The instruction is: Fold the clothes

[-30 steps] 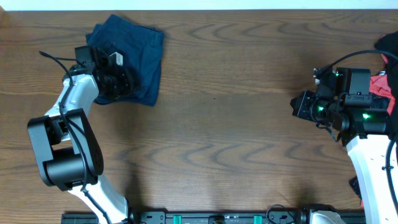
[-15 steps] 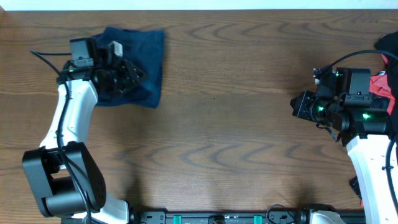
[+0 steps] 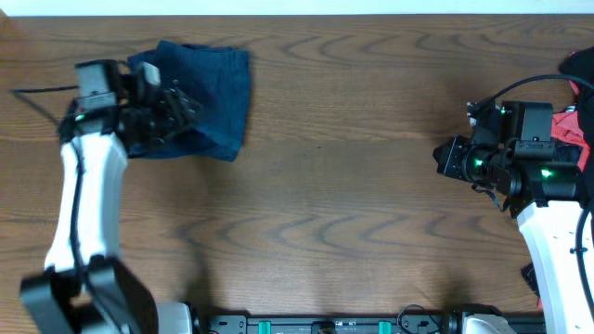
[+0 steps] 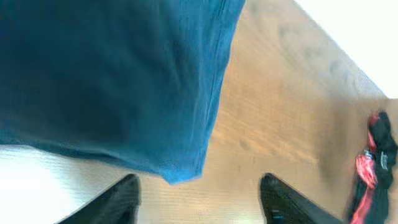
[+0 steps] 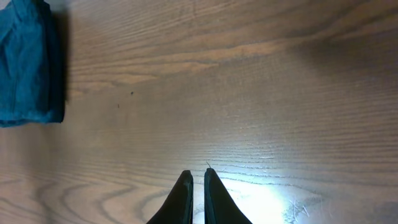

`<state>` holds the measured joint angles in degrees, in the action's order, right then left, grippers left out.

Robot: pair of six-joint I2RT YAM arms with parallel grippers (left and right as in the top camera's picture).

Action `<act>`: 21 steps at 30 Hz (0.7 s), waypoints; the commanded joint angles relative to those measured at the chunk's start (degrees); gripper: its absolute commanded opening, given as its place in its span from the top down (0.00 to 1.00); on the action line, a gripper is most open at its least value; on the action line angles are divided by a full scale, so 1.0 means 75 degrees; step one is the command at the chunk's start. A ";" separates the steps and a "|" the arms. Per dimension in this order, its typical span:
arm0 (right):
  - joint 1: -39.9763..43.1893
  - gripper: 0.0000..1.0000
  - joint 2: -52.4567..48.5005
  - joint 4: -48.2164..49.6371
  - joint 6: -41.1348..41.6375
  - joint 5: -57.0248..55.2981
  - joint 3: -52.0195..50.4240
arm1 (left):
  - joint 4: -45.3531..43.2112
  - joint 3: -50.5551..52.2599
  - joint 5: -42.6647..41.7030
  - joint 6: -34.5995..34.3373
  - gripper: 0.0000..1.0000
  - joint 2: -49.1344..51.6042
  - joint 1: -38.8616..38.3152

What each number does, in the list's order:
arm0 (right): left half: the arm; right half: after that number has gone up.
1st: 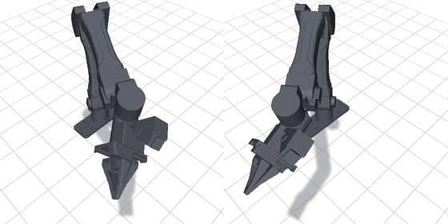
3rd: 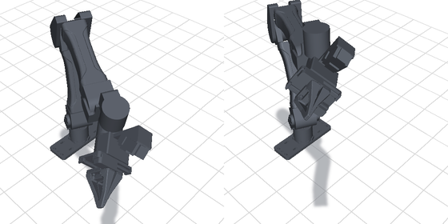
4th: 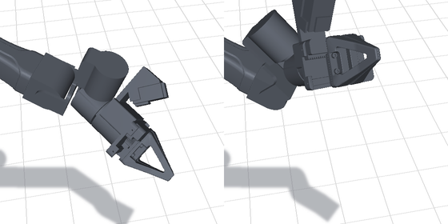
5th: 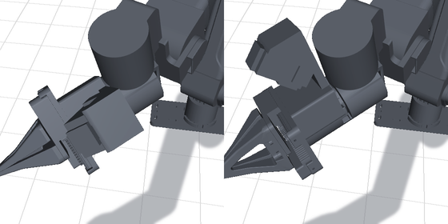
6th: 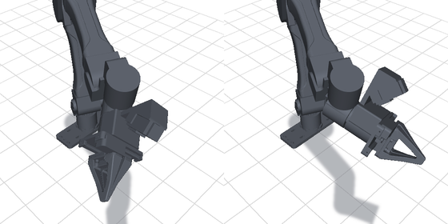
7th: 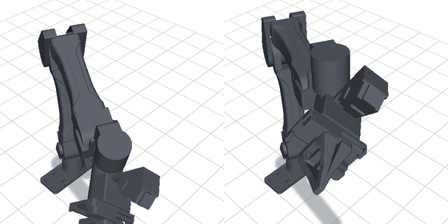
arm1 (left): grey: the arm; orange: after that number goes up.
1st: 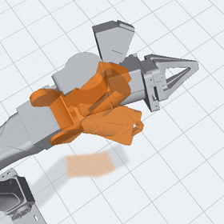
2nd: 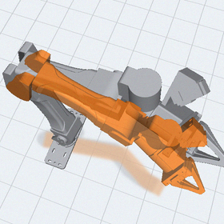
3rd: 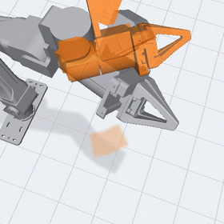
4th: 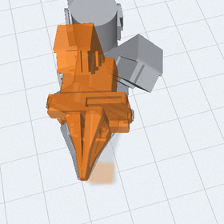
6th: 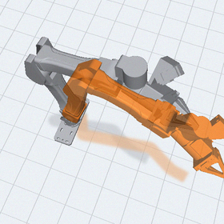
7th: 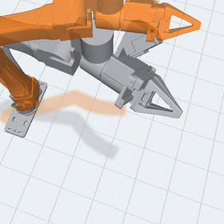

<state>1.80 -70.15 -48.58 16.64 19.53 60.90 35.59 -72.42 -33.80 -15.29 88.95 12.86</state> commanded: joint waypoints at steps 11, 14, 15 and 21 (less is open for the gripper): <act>0.0050 0.92 0.0017 0.0134 -0.0140 -0.0003 0.0023 | -0.0898 -0.0087 0.2180 0.1163 0.94 0.2206 0.0178; 0.0050 0.92 0.0017 0.0134 -0.0143 -0.0006 0.0023 | -0.0950 -0.0087 0.2390 0.1495 0.94 0.3022 0.0189; 0.0050 0.92 0.0017 0.0128 -0.0143 -0.0006 0.0023 | -0.0886 -0.0087 0.2594 0.1492 0.94 0.3171 0.0204; 0.0050 0.93 0.0017 0.0108 -0.0143 -0.0006 0.0023 | -0.0428 -0.0248 0.3005 0.1498 0.75 0.2769 0.0335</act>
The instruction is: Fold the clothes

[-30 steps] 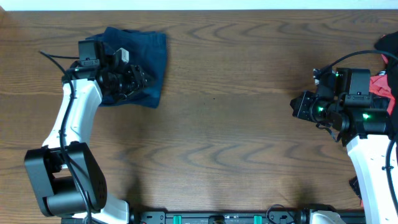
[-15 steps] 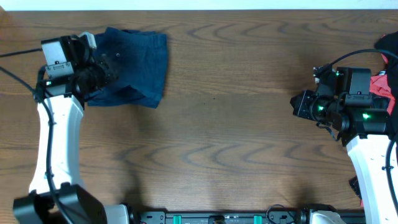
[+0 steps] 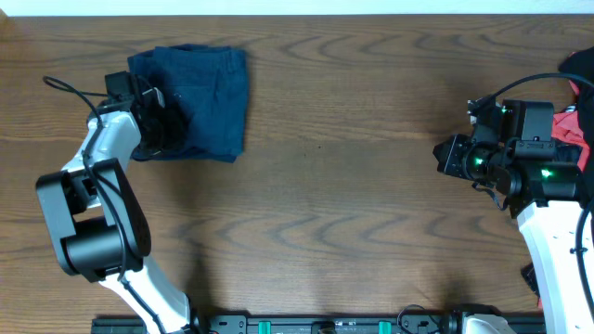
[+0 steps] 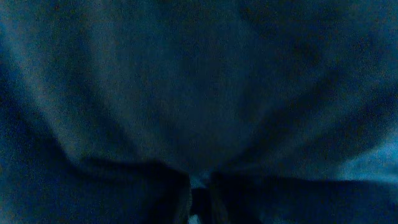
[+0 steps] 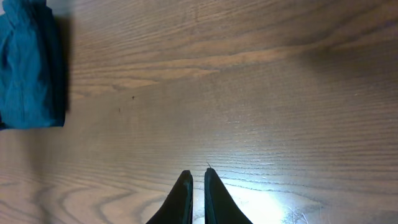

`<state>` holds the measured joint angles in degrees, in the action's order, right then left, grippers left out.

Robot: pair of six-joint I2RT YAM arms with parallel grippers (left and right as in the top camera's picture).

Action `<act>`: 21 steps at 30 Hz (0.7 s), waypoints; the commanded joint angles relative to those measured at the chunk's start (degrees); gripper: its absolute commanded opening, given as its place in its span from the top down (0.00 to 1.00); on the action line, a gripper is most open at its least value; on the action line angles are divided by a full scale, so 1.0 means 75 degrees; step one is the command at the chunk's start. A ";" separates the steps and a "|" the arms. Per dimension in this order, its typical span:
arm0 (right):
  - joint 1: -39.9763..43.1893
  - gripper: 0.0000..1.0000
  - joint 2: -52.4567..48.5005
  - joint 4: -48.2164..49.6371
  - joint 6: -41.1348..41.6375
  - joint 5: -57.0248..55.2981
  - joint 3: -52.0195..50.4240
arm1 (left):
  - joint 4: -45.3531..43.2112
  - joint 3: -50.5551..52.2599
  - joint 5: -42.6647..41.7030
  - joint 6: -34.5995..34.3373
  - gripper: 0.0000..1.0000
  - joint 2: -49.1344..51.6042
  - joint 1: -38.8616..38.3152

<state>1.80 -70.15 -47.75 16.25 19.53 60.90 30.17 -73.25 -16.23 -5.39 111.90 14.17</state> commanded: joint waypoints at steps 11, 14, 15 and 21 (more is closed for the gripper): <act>0.0050 0.92 0.0017 0.0099 -0.0303 -0.0032 0.0023 | 0.1478 -0.0364 0.0137 0.0224 0.39 -0.4092 -0.0064; 0.0050 0.90 0.0017 0.0306 -0.0650 -0.0026 0.0023 | 0.2098 -0.0364 0.0041 0.0230 0.37 -0.5074 -0.0268; 0.0052 0.88 0.0017 0.0423 -0.0825 -0.0026 0.0023 | 0.2355 -0.0364 0.0070 0.0233 0.37 -0.5415 -0.0350; 0.0050 0.82 0.0169 0.0854 -0.2037 0.1000 0.0023 | 0.3797 -0.0364 0.0122 0.0230 0.14 -0.7070 -0.0481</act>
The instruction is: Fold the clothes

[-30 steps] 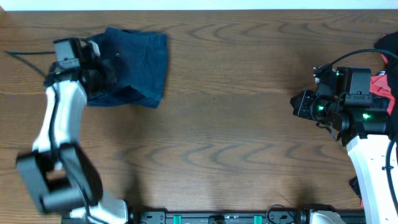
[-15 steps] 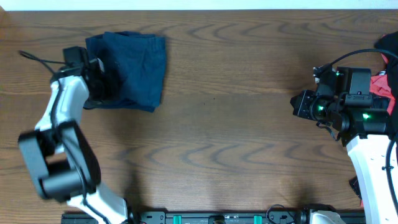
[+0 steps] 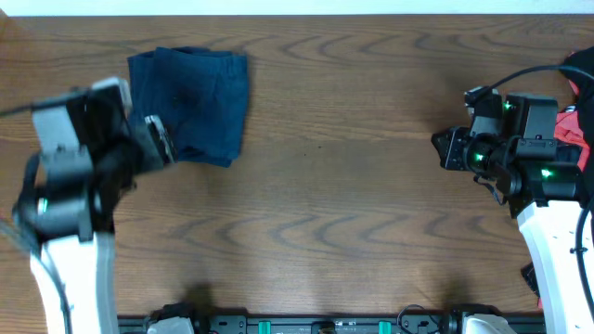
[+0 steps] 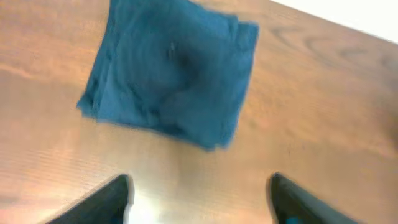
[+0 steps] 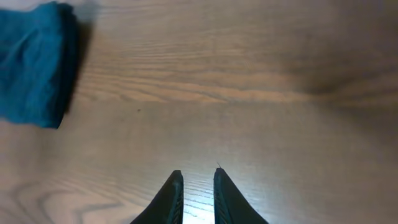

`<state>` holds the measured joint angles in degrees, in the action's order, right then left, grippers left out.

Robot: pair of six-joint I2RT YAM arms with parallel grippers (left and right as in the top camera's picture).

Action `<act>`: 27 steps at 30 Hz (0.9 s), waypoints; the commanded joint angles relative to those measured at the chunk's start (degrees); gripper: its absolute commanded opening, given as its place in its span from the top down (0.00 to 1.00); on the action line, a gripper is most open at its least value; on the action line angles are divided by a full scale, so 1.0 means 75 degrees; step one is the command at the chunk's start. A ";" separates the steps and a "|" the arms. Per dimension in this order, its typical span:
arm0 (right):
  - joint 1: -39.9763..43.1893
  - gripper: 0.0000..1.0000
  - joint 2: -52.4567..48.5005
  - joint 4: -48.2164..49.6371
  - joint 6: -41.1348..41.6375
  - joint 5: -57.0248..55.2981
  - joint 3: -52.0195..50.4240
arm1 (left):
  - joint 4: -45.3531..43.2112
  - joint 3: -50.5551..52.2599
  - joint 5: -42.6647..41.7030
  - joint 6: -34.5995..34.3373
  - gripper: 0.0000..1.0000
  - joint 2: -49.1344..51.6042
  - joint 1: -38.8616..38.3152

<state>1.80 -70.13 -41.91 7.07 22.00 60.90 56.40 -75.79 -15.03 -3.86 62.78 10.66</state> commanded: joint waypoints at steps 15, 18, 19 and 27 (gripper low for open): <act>0.0050 0.01 0.1833 0.0050 -0.0600 0.1195 0.0023 | 0.1629 -0.0026 0.0898 0.0026 0.02 -0.2282 -0.0012; 0.0050 0.01 0.2159 0.0006 -0.0396 0.1221 0.0023 | 0.1629 -0.0026 0.0898 0.0026 0.02 -0.2285 -0.0012; 0.0050 0.01 0.2270 -0.0035 -0.0189 0.1221 0.0023 | 0.1629 -0.0026 0.0898 0.0026 0.02 -0.2285 -0.0012; 0.0052 0.01 0.2570 -0.0402 0.1244 0.0656 0.0023 | 0.1629 -0.0026 0.0898 0.0026 0.02 -0.2285 -0.0012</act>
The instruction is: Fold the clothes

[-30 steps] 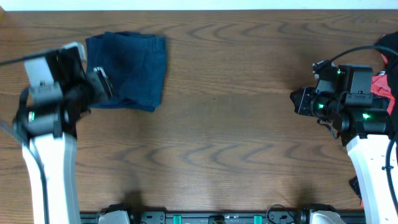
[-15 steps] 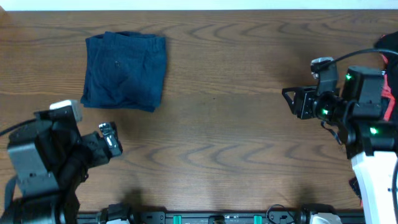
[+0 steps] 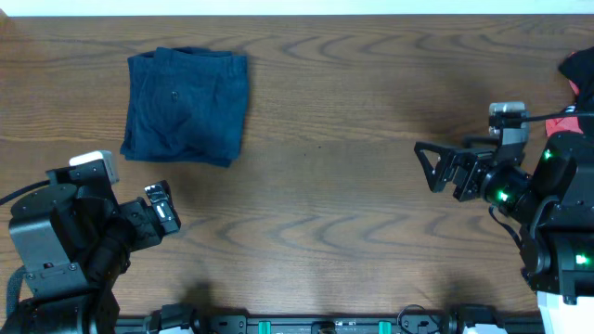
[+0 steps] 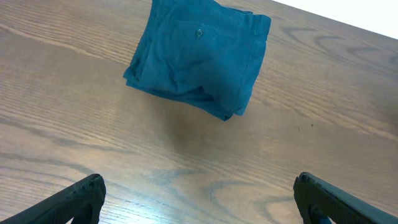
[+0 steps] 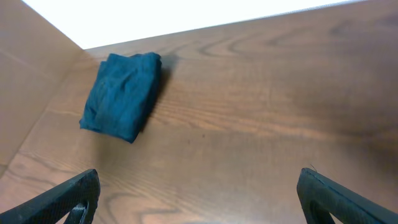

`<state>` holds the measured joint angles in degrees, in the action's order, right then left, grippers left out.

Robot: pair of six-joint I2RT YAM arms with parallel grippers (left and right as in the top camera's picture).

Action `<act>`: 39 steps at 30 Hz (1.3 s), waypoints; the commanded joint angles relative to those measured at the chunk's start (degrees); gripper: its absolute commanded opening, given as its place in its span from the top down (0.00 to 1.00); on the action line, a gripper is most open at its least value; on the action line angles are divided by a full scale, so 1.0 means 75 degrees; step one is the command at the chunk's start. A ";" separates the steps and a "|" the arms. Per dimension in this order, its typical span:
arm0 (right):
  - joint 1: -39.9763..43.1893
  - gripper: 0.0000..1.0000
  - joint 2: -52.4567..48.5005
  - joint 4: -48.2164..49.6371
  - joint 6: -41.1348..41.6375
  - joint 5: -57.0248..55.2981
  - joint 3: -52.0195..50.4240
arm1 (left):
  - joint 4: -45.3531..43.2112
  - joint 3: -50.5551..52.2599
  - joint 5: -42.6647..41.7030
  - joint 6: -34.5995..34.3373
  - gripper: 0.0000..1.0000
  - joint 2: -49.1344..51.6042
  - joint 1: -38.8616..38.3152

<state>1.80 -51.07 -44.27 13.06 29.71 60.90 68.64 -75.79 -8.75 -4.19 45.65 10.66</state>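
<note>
A folded dark blue garment (image 3: 186, 105) lies flat on the wooden table at the far left; it shows too in the left wrist view (image 4: 199, 59) and the right wrist view (image 5: 121, 95). My left gripper (image 3: 160, 211) hovers open near the front left, well clear of the garment, with nothing between its fingers (image 4: 81, 199). My right gripper (image 3: 440, 173) is open wide at the right side, empty, its fingers (image 5: 329, 196) spread over bare wood.
A heap of red and black clothes (image 3: 574, 88) sits at the far right edge behind the right arm. The table (image 3: 334, 232) runs bare between the two arms. A rail with green fittings (image 3: 325, 325) lines the front edge.
My left arm has drawn back toward the front left, farther from the blue garment, jaws wider. My right gripper has opened wide from nearly shut and moved toward the front.
My left gripper was open over the blue garment at the far left, then pressed down shut on it. It then stood open just off the garment's near edge, and now sits back at the front. The right gripper stayed shut until it opened now.
</note>
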 commanded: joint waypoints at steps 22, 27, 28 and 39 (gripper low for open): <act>-0.0163 0.01 0.3786 0.1376 -0.2396 -0.2037 -0.2739 | -0.0003 -0.0026 0.0061 0.0070 0.02 0.0000 -0.0012; -0.0163 0.01 0.5199 0.1559 -0.2378 -0.1976 -0.4605 | -0.0003 -0.0026 0.0061 0.0070 0.02 0.0000 -0.0012; -0.0166 0.01 0.5426 0.1670 -0.2375 -0.1938 -0.4876 | -0.0003 -0.0026 0.0061 0.0070 0.02 0.0000 -0.0012; -0.0172 0.01 0.6767 0.3497 -0.2375 -0.1437 -0.7189 | -0.0003 -0.0026 0.0061 0.0070 0.02 0.0000 -0.0012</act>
<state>0.93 -0.97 -19.77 -4.03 17.06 9.89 68.64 -75.77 -8.58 -4.19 45.63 10.66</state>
